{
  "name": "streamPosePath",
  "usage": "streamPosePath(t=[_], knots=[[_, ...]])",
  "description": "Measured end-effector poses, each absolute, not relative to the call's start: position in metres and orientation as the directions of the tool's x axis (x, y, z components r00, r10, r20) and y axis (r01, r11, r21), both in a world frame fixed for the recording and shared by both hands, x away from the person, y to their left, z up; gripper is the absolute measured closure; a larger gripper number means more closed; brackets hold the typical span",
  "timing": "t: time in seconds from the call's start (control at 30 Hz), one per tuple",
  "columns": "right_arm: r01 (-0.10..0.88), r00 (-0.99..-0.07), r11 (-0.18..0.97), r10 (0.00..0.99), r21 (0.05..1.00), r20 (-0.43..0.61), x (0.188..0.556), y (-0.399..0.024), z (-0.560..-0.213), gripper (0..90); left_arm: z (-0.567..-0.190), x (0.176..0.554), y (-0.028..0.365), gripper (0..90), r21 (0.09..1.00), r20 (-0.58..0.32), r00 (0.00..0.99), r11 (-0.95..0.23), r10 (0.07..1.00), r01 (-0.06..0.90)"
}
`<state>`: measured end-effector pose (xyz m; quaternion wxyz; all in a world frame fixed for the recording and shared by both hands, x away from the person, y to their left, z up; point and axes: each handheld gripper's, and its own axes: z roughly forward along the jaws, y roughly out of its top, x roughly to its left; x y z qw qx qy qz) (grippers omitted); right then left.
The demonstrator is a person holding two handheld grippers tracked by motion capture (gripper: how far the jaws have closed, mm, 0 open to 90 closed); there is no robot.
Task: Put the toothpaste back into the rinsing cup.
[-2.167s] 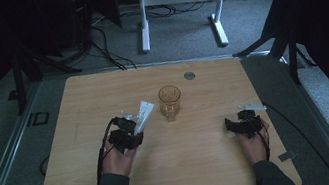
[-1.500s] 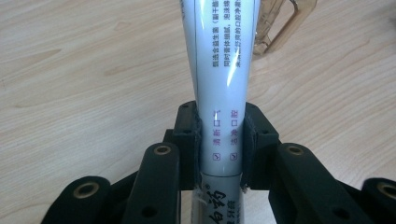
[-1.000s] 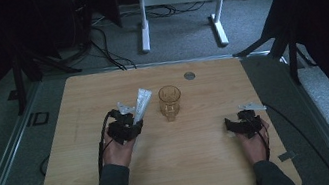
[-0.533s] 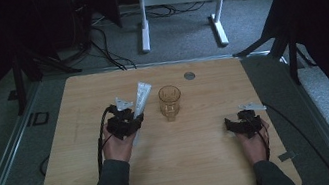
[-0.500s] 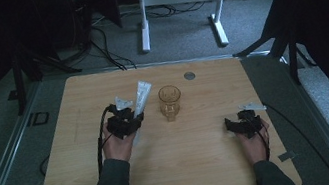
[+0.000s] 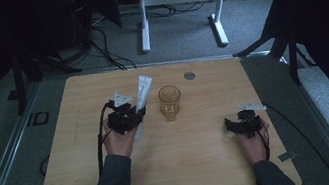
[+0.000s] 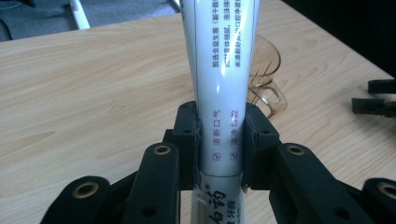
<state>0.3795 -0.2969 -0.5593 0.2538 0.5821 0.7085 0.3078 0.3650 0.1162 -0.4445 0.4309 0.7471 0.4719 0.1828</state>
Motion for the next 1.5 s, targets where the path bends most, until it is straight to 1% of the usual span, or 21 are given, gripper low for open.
streamPosePath(t=[0.33, 0.87, 1.5], knots=[[0.668, -0.196, 0.135, 0.981, 0.732, -0.002, 0.380, -0.297, -0.559, 21.3, -0.438, 0.371, 0.109, 71.1, 0.837, -0.124, 0.508, -0.185, 0.853, 0.515], [0.669, -0.197, 0.136, 0.980, 0.731, -0.002, 0.380, -0.297, -0.559, 21.3, -0.436, 0.380, 0.099, 71.2, 0.861, -0.161, 0.523, -0.139, 0.837, 0.488], [0.668, -0.197, 0.136, 0.980, 0.732, -0.002, 0.380, -0.297, -0.559, 21.3, -0.434, 0.392, 0.096, 71.2, 0.880, -0.161, 0.527, -0.120, 0.835, 0.460]])
